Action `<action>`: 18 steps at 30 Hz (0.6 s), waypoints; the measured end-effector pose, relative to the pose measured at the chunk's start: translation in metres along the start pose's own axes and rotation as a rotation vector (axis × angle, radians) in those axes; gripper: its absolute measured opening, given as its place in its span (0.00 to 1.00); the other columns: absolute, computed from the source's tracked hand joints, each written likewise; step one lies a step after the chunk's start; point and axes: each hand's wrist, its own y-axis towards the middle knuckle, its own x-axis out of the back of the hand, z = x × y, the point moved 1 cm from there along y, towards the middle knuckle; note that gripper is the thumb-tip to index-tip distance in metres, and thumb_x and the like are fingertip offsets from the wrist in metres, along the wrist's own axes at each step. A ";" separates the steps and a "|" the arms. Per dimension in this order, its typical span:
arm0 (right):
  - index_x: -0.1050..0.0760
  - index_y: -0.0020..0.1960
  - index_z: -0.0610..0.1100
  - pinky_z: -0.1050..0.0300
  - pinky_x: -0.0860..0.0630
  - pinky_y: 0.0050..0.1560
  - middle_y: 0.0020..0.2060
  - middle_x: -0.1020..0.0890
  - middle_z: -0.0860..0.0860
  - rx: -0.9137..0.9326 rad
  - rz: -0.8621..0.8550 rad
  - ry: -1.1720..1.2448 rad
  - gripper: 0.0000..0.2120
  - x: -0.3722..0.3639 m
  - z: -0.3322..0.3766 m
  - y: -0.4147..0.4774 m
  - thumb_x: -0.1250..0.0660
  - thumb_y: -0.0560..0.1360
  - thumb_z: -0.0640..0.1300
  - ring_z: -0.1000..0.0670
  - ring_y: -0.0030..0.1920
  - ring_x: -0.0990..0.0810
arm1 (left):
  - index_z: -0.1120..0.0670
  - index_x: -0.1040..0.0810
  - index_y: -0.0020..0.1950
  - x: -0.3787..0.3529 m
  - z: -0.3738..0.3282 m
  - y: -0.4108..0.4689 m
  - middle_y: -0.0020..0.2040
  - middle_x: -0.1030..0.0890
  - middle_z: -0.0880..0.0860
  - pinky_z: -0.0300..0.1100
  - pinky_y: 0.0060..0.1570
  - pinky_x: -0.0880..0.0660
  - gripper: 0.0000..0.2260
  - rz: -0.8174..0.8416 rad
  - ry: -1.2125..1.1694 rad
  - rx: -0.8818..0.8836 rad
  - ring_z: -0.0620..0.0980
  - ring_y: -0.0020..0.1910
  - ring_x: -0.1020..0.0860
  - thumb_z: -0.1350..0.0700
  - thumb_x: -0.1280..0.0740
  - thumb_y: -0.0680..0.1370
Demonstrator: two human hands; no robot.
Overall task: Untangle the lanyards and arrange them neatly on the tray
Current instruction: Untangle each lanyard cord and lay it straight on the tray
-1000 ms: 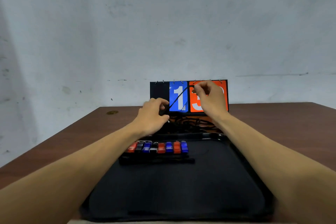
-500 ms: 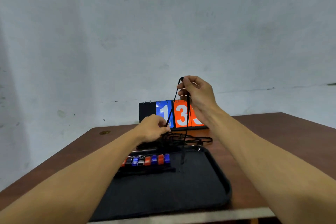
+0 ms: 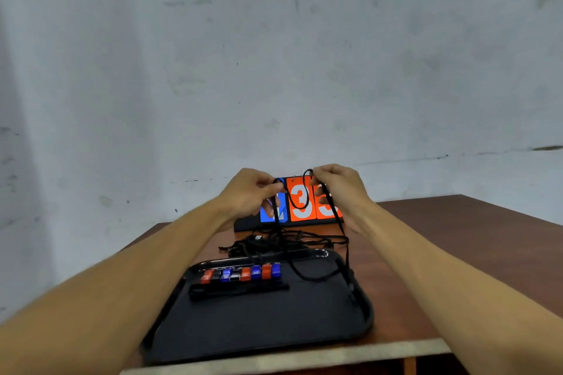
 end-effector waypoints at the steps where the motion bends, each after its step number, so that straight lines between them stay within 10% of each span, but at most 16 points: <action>1: 0.23 0.47 0.40 0.59 0.26 0.35 0.37 0.19 0.48 -0.012 0.028 -0.036 0.06 -0.001 -0.003 -0.003 0.37 0.79 0.41 0.52 0.33 0.25 | 0.60 0.21 0.49 0.001 -0.007 -0.002 0.35 0.18 0.54 0.32 0.25 0.33 0.09 0.000 -0.035 -0.007 0.44 0.25 0.24 0.56 0.38 0.80; 14: 0.27 0.60 0.41 0.47 0.28 0.63 0.48 0.15 0.40 -0.290 0.572 0.044 0.31 -0.037 -0.036 -0.051 0.56 0.79 0.63 0.43 0.52 0.17 | 0.60 0.20 0.51 0.018 -0.016 -0.028 0.42 0.19 0.57 0.36 0.29 0.27 0.12 -0.140 -0.523 0.078 0.48 0.31 0.21 0.54 0.40 0.81; 18: 0.25 0.54 0.37 0.48 0.23 0.57 0.28 0.24 0.46 -0.284 0.705 0.005 0.31 -0.049 -0.034 -0.068 0.56 0.80 0.61 0.44 0.34 0.20 | 0.58 0.20 0.50 0.028 0.003 -0.036 0.42 0.21 0.54 0.38 0.35 0.26 0.11 -0.265 -0.652 0.139 0.49 0.38 0.23 0.54 0.40 0.81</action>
